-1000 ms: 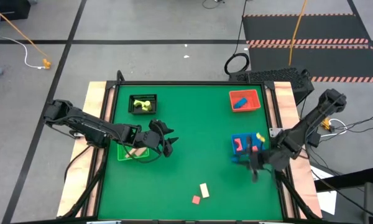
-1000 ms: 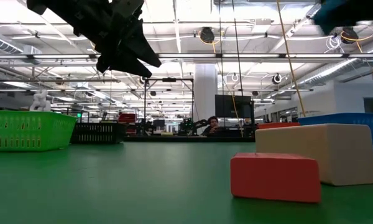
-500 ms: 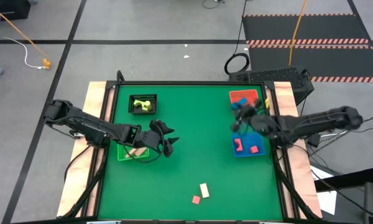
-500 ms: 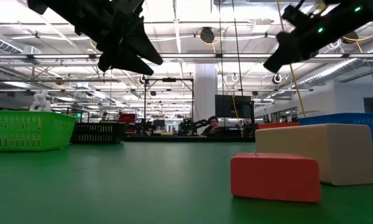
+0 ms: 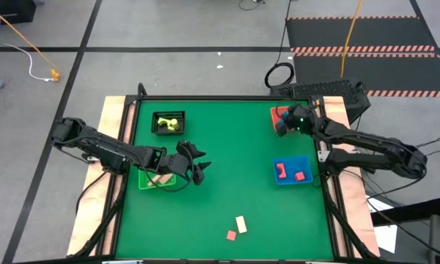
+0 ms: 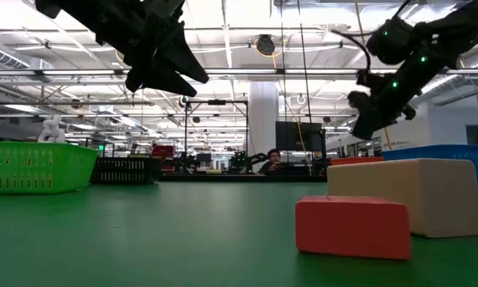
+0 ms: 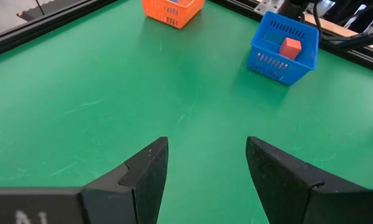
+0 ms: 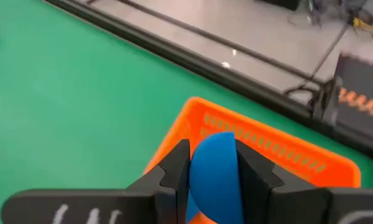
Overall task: Sort & place blocks by color
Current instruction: Put the blue block into the orange bin, then put the orange block into the blue bin
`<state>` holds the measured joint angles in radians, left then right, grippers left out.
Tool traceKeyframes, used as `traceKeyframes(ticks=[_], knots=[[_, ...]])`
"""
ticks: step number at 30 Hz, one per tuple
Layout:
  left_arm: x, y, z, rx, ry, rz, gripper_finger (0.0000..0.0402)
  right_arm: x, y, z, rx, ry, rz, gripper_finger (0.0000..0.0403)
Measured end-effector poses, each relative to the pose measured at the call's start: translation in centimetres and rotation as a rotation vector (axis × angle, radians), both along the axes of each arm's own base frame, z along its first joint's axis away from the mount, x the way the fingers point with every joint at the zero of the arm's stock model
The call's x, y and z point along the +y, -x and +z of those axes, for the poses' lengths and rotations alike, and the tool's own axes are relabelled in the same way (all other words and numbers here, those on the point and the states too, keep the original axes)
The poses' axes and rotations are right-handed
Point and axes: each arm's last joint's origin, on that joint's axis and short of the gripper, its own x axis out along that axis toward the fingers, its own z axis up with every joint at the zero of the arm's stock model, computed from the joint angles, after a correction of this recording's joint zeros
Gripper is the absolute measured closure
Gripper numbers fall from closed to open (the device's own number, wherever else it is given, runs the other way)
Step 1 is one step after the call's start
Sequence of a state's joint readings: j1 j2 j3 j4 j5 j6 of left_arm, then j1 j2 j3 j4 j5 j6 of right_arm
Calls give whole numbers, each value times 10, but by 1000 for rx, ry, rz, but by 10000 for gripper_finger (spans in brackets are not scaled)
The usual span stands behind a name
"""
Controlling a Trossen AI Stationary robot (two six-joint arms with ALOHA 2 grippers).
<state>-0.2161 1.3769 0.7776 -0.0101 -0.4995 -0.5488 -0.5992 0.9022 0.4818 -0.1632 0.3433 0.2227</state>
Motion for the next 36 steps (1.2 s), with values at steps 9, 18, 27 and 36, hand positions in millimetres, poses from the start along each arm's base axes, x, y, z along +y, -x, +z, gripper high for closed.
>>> traceKeyframes(ticks=[9,18,27,36], knots=[[2,0,0,-5,9,12,183,-18,12,-16,-25,12,-114,287],[2,-1,1,-19,13,13,183,-18,12,-16,-57,-20,-66,207],[2,-1,1,-10,-10,-1,183,1,-8,-3,-297,-125,260,185],[2,-1,1,-7,-18,-7,183,67,-46,14,-490,-184,742,190]])
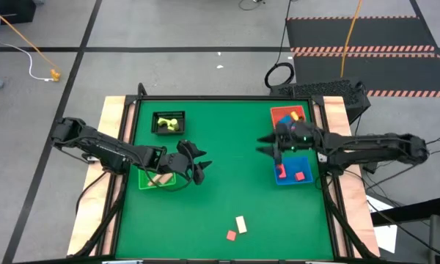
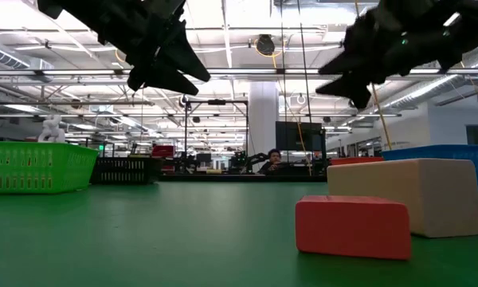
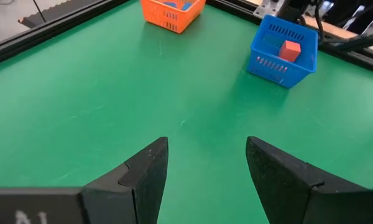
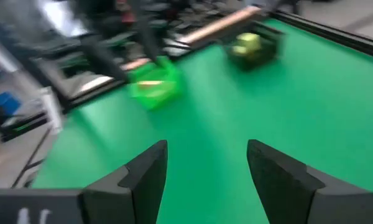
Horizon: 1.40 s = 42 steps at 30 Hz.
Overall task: Sort & place blocks by color
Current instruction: Put the orange block into the blue bin
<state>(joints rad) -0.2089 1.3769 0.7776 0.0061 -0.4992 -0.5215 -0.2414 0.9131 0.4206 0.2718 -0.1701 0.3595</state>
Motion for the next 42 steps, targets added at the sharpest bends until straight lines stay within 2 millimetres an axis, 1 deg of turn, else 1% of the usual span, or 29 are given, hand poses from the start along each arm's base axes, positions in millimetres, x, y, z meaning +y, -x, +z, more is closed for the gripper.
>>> traceKeyframes(ticks=[3,6,11,15,20,25,33,37,42], knots=[[-1,0,1,-22,34,14,183,21,-6,3,-40,28,61,188],[-5,-2,4,-50,61,-41,183,37,-10,3,-56,48,100,188],[-20,-5,14,-157,79,-161,183,56,-13,0,-45,50,177,188],[-35,-8,19,-243,95,-214,183,66,-13,-5,-14,49,226,188],[-57,-15,8,-281,88,-283,183,68,-14,-6,-5,54,241,188],[-72,-26,-15,-215,93,-336,183,68,-14,-6,-10,54,241,188],[-100,-59,-46,-96,74,-499,183,68,-14,-5,-17,54,241,188],[-112,-71,-53,-41,63,-548,183,68,-14,-5,-21,54,240,188],[-126,-83,-51,-21,-15,-608,183,68,-14,-5,-21,54,240,188]])
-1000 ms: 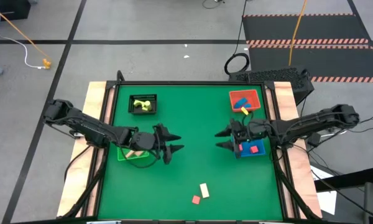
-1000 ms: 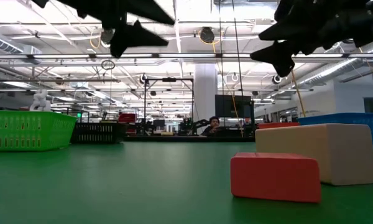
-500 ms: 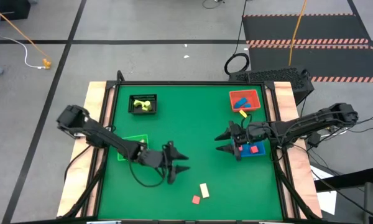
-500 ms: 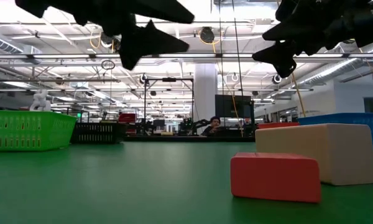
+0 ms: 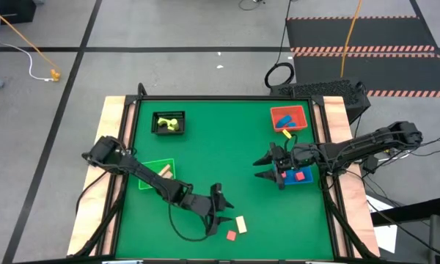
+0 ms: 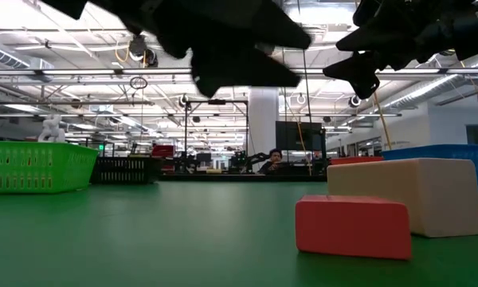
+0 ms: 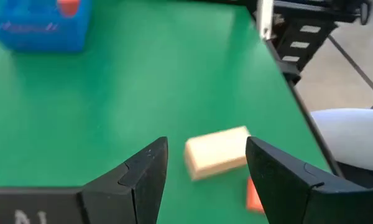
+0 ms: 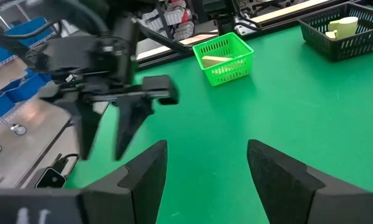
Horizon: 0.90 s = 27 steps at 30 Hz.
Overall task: Sort & place blocks by color
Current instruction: Put the orange block into the blue bin
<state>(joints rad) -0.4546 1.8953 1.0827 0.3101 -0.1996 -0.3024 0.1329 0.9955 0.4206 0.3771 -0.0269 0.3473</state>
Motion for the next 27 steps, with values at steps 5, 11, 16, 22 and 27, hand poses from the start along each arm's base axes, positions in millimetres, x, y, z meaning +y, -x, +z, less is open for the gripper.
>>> traceKeyframes(ticks=[5,11,16,22,27], knots=[[-22,0,2,6,-104,-56,183,0,0,0,0,0,0,188],[-46,5,-2,-25,-166,-116,183,0,0,0,0,0,0,188],[-64,9,-22,-37,-183,-119,183,0,0,0,-1,0,0,188],[-70,8,-47,-26,-214,-89,183,0,0,0,0,0,0,188],[-67,5,-62,10,-190,-60,172,0,0,0,0,0,0,188]])
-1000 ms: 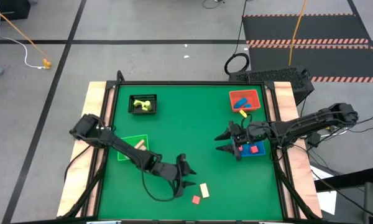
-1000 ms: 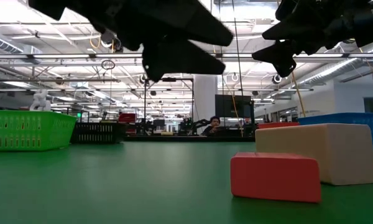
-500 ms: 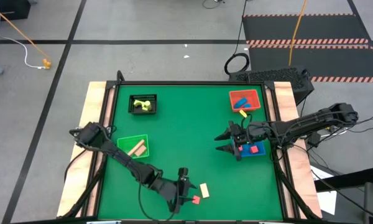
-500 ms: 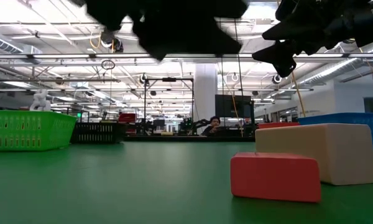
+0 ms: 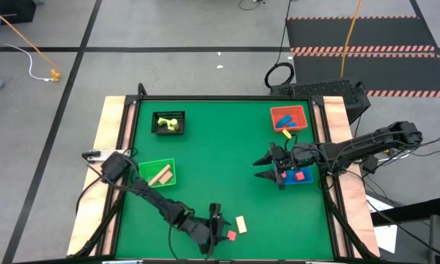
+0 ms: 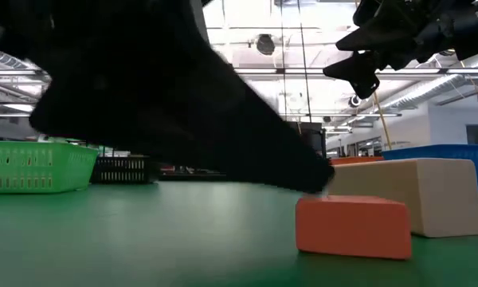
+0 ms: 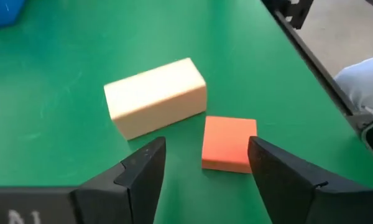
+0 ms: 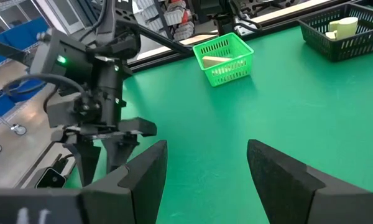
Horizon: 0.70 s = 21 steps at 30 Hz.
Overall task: Sort & place blocks by color
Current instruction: Put the orange block into the blue bin
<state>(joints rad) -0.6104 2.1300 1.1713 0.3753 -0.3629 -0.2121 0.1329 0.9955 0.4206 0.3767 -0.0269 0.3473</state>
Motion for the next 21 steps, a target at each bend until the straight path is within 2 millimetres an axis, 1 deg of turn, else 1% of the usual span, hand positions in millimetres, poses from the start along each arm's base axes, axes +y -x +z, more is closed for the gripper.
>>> traceKeyframes(ticks=[6,9,21], knots=[[-2,-2,-8,-5,35,-9,135,0,0,0,-1,0,0,188],[-2,-2,-8,-3,41,-17,123,0,0,0,0,0,0,188],[-6,-1,-6,-13,84,-39,119,0,0,0,-1,0,0,188]])
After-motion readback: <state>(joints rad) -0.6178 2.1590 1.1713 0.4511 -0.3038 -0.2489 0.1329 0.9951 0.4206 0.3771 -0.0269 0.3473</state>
